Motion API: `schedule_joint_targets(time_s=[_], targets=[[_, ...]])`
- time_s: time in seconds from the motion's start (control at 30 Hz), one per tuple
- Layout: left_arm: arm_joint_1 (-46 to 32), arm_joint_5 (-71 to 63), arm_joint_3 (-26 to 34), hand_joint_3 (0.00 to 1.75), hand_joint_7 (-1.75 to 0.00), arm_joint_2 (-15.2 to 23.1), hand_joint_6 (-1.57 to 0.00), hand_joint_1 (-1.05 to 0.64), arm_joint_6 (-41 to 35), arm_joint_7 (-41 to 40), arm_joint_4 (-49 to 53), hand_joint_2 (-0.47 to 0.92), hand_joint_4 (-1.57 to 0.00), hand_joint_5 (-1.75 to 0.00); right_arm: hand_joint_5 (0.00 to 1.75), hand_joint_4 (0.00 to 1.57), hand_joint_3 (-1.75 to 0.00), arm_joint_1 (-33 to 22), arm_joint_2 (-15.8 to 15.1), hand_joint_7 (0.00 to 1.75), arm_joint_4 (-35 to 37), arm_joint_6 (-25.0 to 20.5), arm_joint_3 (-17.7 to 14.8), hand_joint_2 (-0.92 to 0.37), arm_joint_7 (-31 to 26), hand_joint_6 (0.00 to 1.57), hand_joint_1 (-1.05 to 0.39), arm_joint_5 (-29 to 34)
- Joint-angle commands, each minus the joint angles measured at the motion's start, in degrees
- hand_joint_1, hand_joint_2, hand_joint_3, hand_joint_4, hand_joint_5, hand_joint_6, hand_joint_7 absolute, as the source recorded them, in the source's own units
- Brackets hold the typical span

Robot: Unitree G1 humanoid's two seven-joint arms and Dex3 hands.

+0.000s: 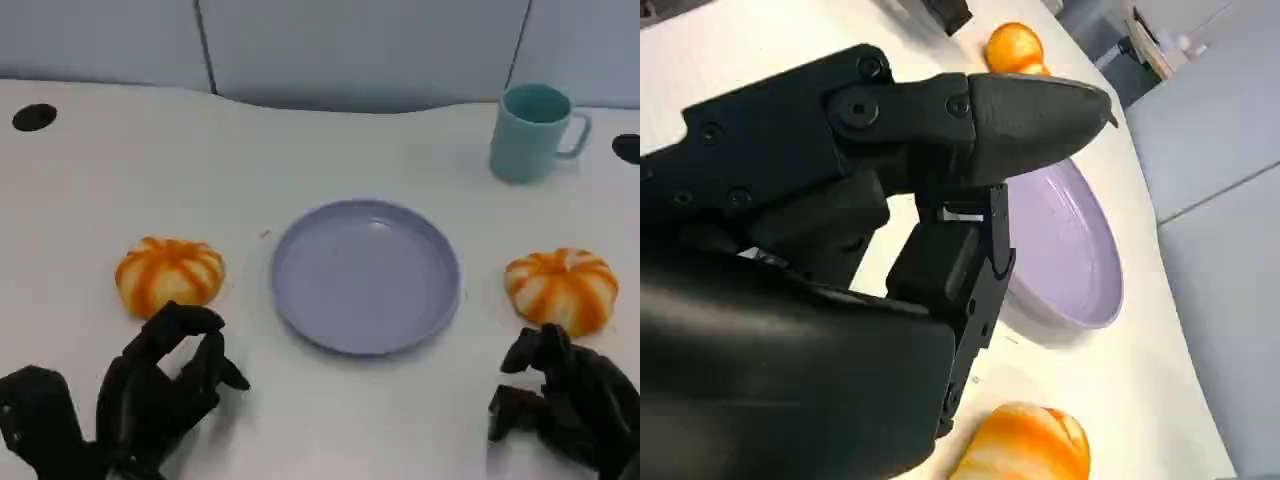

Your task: Grasp the bread from the table and place it into the plate.

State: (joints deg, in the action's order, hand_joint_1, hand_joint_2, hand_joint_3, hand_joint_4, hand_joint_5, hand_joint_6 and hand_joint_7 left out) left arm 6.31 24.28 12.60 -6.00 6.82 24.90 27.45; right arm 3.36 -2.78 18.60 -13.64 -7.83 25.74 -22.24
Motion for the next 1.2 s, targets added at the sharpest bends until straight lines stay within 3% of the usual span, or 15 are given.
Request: schedule_joint_targets(time_s=[0.03,0.83,1.0,1.1,1.13,1.2], targets=[[0.0,0.5,0.3,0.94,-1.48,0.6,-0.55,-0.27,0.0,0.5,-0.6,0.64,-0.71,-1.66,1.15,1.27,-0.42,-0.9,-0.4,1.03,1.1,-0.5,-0.3,-0.92,-0.4,1.19,-0.45,0.3],[0.5,-1.0,0.2,0.86,-1.49,1.3,-0.52,-0.29,3.1,1.3,0.5,0.69,-0.67,-1.69,1.16,1.27,-0.43,-1.1,-0.1,1.04,0.8,-0.8,-0.2,-0.92,-0.7,1.17,-0.44,0.3],[1.0,-2.4,0.2,0.7,-1.18,1.1,-0.63,-0.3,7.9,1.1,1.4,0.72,-0.65,-1.53,1.16,1.26,-0.43,-1.3,0.0,1.05,0.6,-0.4,0.1,-0.92,-0.4,1.16,-0.45,0.4],[1.2,-2.4,0.3,0.68,-1.14,1.0,-0.65,-0.3,8.6,1.2,1.9,0.73,-0.65,-1.51,1.16,1.25,-0.43,-1.3,0.0,1.05,0.6,-0.4,0.1,-0.92,-0.4,1.16,-0.45,0.4],[1.7,-4.8,-0.2,0.68,-1.14,2.3,-0.65,-0.3,14.6,2.1,2.1,0.73,-0.65,-1.51,1.16,1.25,-0.43,-1.3,0.2,1.05,0.8,-0.1,0.1,-0.92,-0.2,1.16,-0.45,0.2],[2.6,-9.9,-1.2,0.36,-0.72,4.7,-0.64,-0.3,24.3,2.1,2.8,0.86,-0.58,-1.21,1.16,1.25,-0.42,-1.4,0.6,1.05,1.1,0.3,0.0,-0.92,0.0,1.16,-0.47,-0.1]])
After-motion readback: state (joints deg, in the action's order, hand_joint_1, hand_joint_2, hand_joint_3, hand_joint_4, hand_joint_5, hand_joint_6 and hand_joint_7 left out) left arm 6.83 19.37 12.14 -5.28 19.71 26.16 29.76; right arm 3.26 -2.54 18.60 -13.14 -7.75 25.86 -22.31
